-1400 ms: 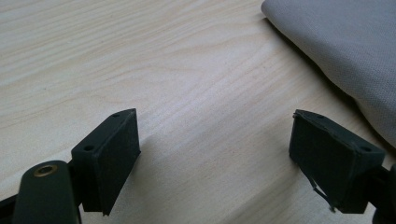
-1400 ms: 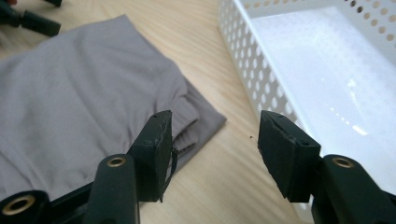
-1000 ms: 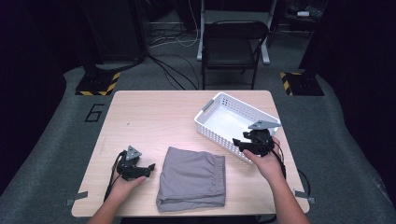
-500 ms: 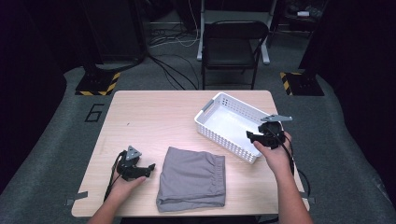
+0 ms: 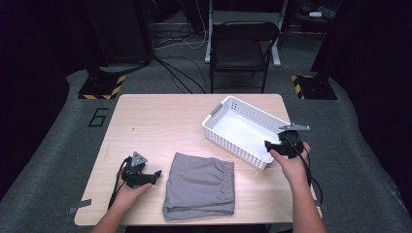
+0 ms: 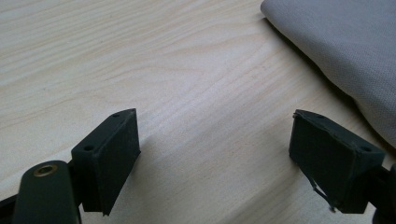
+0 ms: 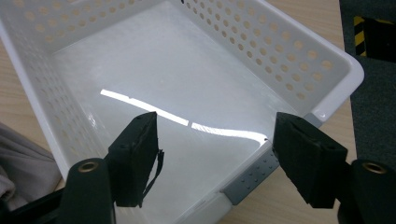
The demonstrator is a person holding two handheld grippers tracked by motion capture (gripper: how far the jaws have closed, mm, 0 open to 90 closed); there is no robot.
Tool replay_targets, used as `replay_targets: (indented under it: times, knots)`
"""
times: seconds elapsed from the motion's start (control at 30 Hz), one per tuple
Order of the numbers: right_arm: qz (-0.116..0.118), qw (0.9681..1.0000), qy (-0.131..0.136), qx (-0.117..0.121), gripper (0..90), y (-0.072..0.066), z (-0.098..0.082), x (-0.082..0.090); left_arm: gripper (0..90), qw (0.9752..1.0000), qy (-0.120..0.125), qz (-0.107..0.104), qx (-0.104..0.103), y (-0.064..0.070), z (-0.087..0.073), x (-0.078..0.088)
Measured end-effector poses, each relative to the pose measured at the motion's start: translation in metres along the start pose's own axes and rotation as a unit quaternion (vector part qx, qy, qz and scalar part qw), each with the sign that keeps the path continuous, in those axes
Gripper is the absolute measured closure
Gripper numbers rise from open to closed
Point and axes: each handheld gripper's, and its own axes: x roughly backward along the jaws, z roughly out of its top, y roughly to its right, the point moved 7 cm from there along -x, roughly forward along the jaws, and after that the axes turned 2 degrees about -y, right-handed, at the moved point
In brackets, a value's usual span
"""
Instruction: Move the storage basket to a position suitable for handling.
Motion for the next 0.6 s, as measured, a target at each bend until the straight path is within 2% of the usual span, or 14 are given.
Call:
replay_targets:
  times: [0.1,0.3,0.47,0.53,0.6]
  knots:
    - [-0.008,0.9999,-0.005,-0.008,29.1,0.005,-0.002,0.000,16.0,1.0000,0.000,0.000,0.000,0.000,0.000,0.000]
    - [-0.023,0.9986,-0.040,-0.027,28.6,0.012,-0.014,-0.007,16.0,1.0000,0.000,0.000,0.000,0.000,0.000,0.000]
    - [-0.016,0.9977,-0.056,-0.035,30.5,0.013,-0.019,-0.010,16.0,1.0000,0.000,0.000,0.000,0.000,0.000,0.000]
    - [-0.006,0.9976,-0.058,-0.036,32.9,0.013,-0.020,-0.012,16.0,1.0000,0.000,0.000,-0.001,0.000,0.000,0.000]
    - [-0.009,0.9972,-0.062,-0.040,36.9,0.014,-0.021,-0.012,16.0,1.0000,0.000,0.000,-0.001,0.000,0.000,0.000]
